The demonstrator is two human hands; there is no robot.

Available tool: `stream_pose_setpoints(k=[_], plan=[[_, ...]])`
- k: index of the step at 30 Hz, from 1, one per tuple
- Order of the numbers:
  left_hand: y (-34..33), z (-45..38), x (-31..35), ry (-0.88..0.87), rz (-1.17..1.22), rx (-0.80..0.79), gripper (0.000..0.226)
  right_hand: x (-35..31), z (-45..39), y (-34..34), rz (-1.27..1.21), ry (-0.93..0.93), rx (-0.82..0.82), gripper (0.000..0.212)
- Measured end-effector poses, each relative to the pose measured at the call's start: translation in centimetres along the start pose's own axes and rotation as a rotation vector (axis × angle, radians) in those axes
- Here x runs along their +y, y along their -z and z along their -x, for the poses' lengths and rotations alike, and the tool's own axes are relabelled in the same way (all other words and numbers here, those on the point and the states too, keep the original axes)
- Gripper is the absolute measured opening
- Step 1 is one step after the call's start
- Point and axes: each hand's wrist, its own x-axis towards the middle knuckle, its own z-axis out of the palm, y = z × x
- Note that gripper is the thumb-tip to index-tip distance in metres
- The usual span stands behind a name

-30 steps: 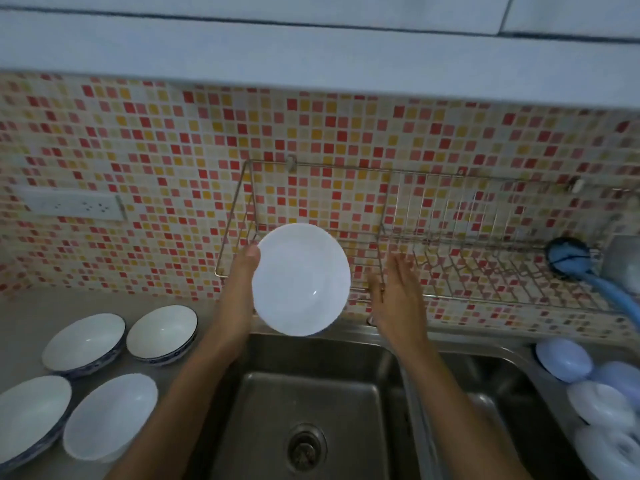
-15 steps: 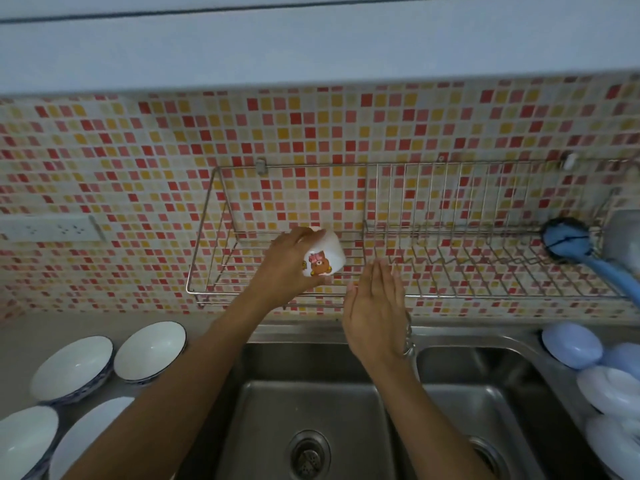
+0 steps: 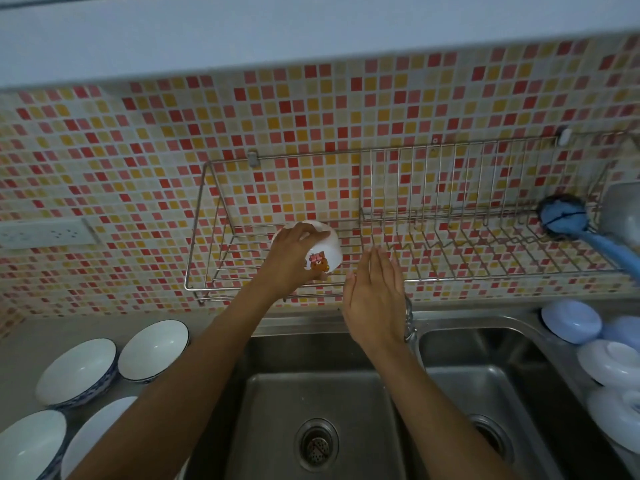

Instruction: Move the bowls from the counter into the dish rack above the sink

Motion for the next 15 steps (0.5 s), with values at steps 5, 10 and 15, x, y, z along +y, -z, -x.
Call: stream_pose_setpoints(k=[5, 10, 15], plan=[[0.1, 0.6, 0.3, 0.069, 0.166, -0.035, 0.064, 0.1, 0.0, 0.0, -0.006, 0.007, 0.008, 0.053], [0.2, 2.4, 0.4, 0.089, 0.206, 0.007, 0.061, 0.3, 0.0, 0.0, -0.028, 0.038, 0.037, 0.050], [-0.9, 3.9, -1.1, 0.146, 0.171, 0.069, 0.052, 0.3, -0.1, -0.1, -0.017, 0.040, 0.026, 0.052]])
